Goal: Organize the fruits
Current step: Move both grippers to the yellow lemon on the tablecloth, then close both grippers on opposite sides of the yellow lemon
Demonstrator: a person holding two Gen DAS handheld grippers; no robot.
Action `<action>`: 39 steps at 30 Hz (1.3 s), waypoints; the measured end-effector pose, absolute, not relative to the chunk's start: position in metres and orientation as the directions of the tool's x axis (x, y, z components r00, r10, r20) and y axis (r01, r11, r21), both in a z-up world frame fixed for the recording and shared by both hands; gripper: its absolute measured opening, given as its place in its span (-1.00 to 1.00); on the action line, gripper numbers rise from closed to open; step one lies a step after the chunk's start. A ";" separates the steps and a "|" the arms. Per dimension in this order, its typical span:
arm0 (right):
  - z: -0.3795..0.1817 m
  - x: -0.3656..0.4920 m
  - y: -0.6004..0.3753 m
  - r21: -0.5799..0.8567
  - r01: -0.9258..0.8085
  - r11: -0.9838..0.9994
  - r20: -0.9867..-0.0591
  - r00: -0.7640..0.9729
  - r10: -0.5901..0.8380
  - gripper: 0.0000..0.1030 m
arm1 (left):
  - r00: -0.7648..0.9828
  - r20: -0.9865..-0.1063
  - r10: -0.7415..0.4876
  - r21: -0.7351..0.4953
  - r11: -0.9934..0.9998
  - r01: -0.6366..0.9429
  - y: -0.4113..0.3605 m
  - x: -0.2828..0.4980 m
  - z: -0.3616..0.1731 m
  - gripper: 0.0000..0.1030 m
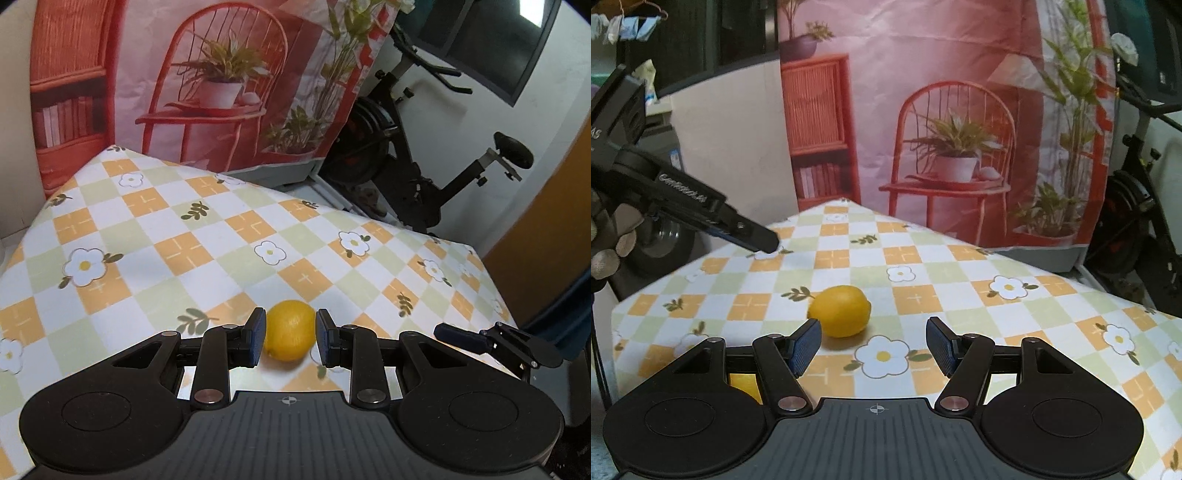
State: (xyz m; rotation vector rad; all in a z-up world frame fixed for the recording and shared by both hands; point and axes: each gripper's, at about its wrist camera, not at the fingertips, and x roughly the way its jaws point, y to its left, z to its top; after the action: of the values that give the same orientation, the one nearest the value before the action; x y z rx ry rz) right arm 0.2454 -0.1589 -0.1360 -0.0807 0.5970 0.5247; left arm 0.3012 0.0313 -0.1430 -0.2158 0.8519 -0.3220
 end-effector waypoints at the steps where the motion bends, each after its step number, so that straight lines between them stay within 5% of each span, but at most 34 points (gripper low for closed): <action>1: -0.139 0.250 -0.157 0.076 -0.496 0.865 -0.562 0.695 0.448 0.15 | 0.610 -0.704 -0.364 -0.315 0.930 0.190 0.028 0.306 -0.147 -0.42; 18: -0.187 0.310 -0.119 0.115 -0.565 0.817 -0.648 0.580 0.493 0.15 | 0.525 -0.767 -0.368 -0.292 0.929 0.225 0.006 0.356 -0.196 -0.27; 39: -0.214 0.341 -0.086 0.126 -0.638 0.760 -0.679 0.502 0.535 0.13 | 0.506 -0.730 -0.460 -0.414 0.886 0.208 0.025 0.366 -0.205 -0.27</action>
State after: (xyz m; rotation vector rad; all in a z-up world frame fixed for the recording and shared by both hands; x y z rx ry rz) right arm 0.3411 -0.0856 -0.2143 -0.1482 0.7660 0.7116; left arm 0.3664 0.0254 -0.2052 -0.2894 0.9613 -0.4093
